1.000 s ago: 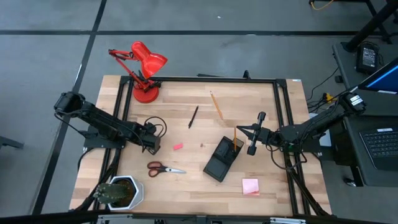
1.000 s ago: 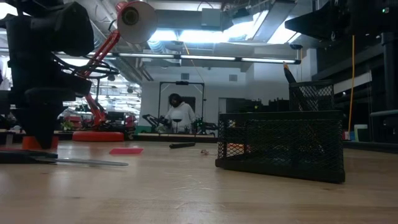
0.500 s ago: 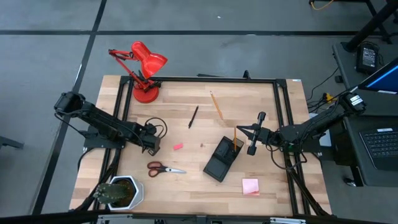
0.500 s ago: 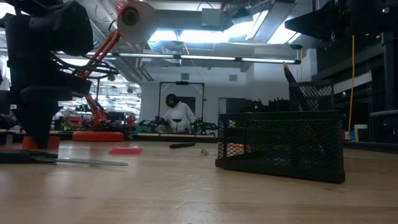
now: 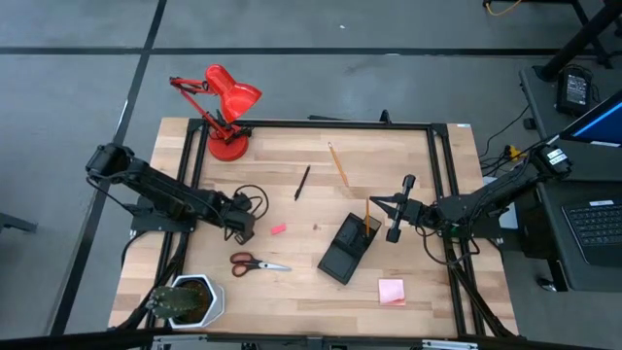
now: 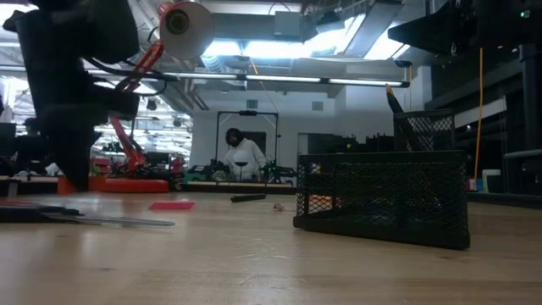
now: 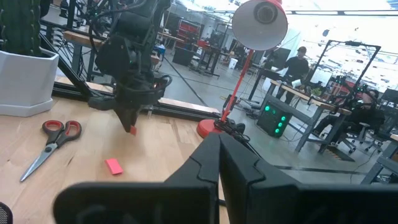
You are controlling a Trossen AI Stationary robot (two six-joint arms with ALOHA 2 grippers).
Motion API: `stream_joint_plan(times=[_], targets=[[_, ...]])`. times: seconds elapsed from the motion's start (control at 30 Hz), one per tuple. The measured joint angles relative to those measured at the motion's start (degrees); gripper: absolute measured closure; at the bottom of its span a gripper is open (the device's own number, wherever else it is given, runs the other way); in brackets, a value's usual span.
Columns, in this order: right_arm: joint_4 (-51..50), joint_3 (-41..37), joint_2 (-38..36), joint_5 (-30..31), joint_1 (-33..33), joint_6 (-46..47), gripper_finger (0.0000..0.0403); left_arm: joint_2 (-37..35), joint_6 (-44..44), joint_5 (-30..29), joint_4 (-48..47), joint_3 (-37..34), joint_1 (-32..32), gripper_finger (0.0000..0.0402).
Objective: Pick and place office supplies into organizer
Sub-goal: Put the orange eraser into the desk organizer
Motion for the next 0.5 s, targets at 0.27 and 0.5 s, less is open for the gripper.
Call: stream_joint_plan(times=[0.27,0.5], targets=[[0.0,0.0,0.0,0.0,0.0,0.0,0.0391,0.0,8.7,-3.7,2.6,4.7,0.0,0.0383],[0.0,0.0,0.0,0.0,0.0,-1.3,0.0391,-0.1,21.9,-4.0,11.9,7.3,0.0,0.0386]])
